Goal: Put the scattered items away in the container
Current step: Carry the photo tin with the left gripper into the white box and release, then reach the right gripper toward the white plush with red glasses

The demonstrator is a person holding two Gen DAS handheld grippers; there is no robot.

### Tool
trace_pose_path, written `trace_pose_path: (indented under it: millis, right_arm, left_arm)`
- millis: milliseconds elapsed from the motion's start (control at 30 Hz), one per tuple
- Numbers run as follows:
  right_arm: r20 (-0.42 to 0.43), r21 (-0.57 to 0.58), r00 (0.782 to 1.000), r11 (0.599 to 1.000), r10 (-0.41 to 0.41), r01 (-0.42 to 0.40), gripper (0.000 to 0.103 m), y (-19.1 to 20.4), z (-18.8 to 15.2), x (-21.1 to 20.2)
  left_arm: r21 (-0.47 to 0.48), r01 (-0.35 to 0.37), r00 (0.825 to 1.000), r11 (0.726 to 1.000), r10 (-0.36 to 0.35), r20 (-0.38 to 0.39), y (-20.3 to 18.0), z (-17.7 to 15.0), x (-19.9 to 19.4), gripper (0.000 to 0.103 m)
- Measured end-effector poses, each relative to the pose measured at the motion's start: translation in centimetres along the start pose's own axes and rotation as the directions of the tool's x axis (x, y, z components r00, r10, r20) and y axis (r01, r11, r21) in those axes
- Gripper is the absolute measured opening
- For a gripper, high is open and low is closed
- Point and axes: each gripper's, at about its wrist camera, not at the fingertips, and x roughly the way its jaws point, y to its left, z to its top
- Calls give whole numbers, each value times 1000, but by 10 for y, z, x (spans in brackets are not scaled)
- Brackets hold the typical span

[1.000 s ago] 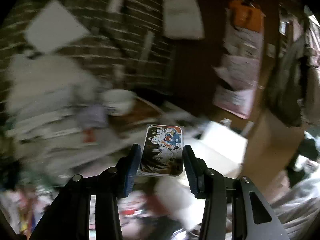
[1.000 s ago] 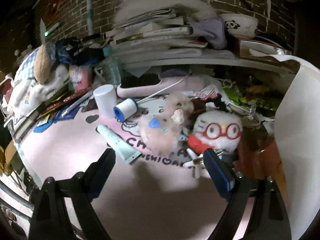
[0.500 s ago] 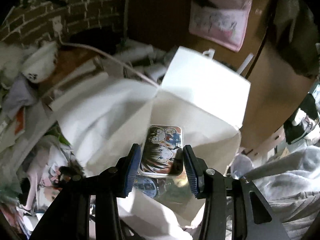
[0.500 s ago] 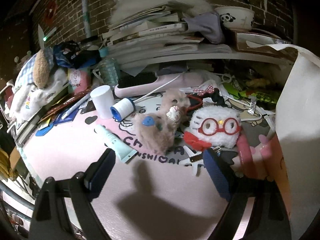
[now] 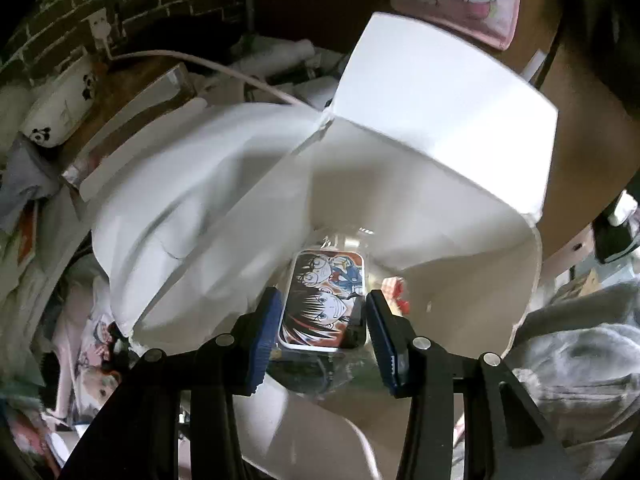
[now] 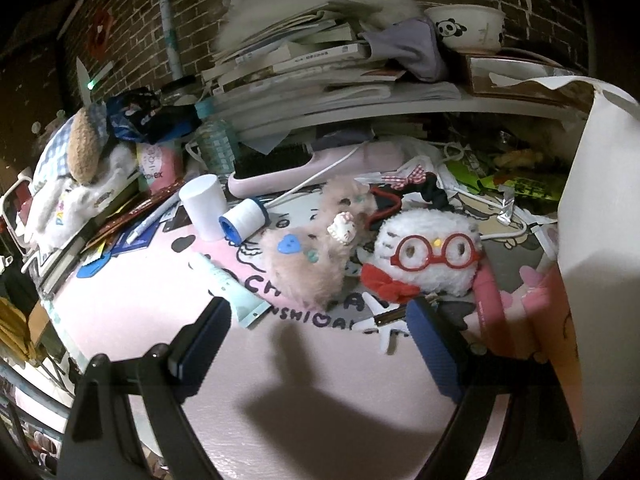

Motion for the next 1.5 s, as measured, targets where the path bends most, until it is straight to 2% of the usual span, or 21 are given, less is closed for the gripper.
trace_pose_path:
  millis: [167,233,300,367,567,767,833,933,1067,1200,1333,1500]
  right_arm:
    - [0,11,1000,1000,3,-3,88,-3,0,0]
    - [1,10,1000,1000,3,-3,88,-4,1,0]
    - [-2,11,1000,1000,3,-3,88,-4,0,0]
    - [-1,13,1000,1000,1,-1,88,-4,0,0]
    - [-3,14,1000,1000,-6,6,88,-7,-1,0]
    - [2,-9,1000,1000,-29,29,88,-7,-2,2]
    - [6,-28,999,999,-38,38,88,-5,-3,2]
    - [31,-58,999,997,-39,40,88,-4,-7,-2]
    - [97,-111,995,993,-31,42,88,1,-16,-13]
    - [130,-147,992,989,8,11,88,5,-26,-23]
    - [150,-176,988,984,28,-1,88,9,-31,-27]
    - [182,-162,983,987,36,-6,87,5,-36,-34]
  left_arm:
    - [10,-11,1000,1000,11,-5,-4,0,2,41]
    - [25,-13,1000,1000,14,-8,-8,0,3,51]
    - [28,-19,1000,999,19,0,-11,0,2,80]
    - [27,-20,1000,999,20,15,-12,0,0,95]
    - [7,-13,999,1000,13,46,-14,-2,-11,96]
    - [-50,41,988,998,-33,153,-6,-11,-56,96]
    - [-86,37,979,996,-19,201,5,-21,-82,96]
    - [-169,-3,965,986,47,260,31,-39,-116,99]
    - [-310,-96,928,946,198,316,67,-86,-156,99]
    - [-457,-157,890,875,327,319,99,-140,-169,101]
    - [-529,-191,878,827,385,285,121,-191,-156,101]
    - [-661,-249,858,708,478,189,141,-252,-132,101]
